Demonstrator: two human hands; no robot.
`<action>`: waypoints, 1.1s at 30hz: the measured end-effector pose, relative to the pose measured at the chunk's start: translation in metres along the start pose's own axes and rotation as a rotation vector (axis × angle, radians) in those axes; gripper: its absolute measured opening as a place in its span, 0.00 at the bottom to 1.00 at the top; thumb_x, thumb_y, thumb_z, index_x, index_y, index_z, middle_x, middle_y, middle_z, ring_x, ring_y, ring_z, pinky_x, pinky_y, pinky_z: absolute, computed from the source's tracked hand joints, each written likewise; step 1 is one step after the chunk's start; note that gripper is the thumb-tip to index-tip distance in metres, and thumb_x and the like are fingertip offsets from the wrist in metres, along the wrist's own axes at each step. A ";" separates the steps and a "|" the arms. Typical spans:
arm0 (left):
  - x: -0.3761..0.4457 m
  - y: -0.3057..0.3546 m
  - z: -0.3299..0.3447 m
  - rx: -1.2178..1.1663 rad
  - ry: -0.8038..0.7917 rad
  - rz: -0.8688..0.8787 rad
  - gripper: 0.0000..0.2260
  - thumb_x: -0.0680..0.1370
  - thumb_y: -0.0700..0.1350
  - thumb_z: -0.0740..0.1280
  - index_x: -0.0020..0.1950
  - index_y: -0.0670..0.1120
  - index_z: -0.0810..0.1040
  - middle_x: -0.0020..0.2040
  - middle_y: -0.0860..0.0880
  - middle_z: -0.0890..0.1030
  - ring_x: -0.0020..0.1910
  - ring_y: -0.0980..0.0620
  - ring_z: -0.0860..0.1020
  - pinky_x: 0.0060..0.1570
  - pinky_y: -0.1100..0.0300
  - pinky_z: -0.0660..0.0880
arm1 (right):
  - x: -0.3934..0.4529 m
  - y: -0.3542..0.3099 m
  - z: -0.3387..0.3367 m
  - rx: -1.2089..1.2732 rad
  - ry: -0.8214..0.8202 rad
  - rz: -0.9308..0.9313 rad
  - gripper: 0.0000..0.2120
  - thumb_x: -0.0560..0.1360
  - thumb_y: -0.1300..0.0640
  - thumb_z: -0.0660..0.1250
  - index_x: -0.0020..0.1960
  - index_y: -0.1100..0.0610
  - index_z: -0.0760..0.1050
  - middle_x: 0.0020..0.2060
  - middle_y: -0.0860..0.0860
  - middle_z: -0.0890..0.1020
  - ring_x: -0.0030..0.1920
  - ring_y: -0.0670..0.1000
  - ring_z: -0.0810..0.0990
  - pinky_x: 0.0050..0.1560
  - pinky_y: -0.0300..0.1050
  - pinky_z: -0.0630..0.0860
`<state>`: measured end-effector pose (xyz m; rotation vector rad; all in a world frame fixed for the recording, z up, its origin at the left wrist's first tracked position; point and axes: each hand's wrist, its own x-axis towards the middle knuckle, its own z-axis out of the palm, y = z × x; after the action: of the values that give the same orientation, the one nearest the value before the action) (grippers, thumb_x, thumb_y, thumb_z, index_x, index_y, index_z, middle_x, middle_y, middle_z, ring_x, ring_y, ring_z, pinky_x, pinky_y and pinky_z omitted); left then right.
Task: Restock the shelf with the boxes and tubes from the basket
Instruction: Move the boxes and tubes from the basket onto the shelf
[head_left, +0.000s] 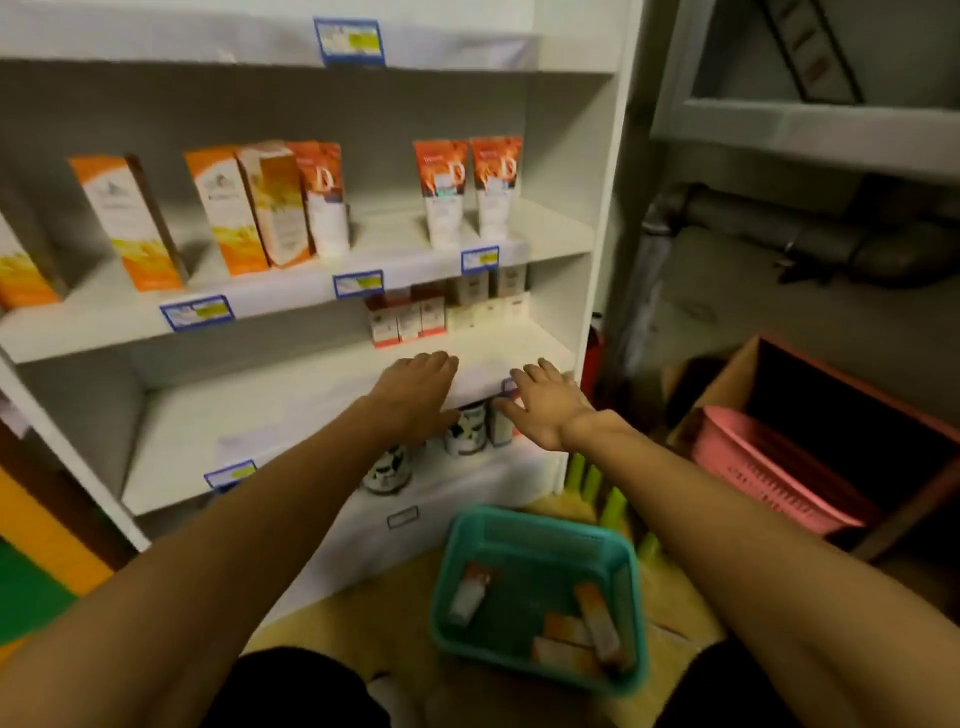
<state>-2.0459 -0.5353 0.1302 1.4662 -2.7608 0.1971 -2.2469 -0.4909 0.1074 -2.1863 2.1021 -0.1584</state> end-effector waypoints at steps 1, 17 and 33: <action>-0.001 0.007 0.015 -0.039 -0.065 0.005 0.30 0.78 0.59 0.65 0.75 0.46 0.64 0.72 0.44 0.69 0.67 0.43 0.71 0.65 0.49 0.70 | -0.006 0.008 0.012 0.011 -0.015 0.019 0.31 0.81 0.39 0.51 0.77 0.56 0.59 0.76 0.56 0.63 0.77 0.58 0.55 0.74 0.56 0.58; 0.025 0.078 0.196 -0.105 -0.545 0.177 0.22 0.78 0.59 0.65 0.67 0.49 0.72 0.64 0.48 0.74 0.61 0.45 0.75 0.61 0.50 0.73 | -0.032 0.101 0.200 0.003 -0.412 0.175 0.31 0.80 0.38 0.55 0.76 0.55 0.61 0.73 0.57 0.67 0.73 0.59 0.62 0.71 0.56 0.63; 0.049 0.088 0.319 -0.230 -0.740 0.169 0.20 0.81 0.56 0.61 0.68 0.47 0.73 0.66 0.44 0.76 0.61 0.44 0.76 0.62 0.53 0.73 | -0.033 0.156 0.312 0.195 -0.522 0.325 0.33 0.78 0.40 0.62 0.76 0.55 0.62 0.73 0.59 0.68 0.70 0.60 0.69 0.70 0.58 0.69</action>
<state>-2.1301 -0.5641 -0.1927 1.4556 -3.2845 -0.7986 -2.3563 -0.4630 -0.2246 -1.5362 1.9921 0.2038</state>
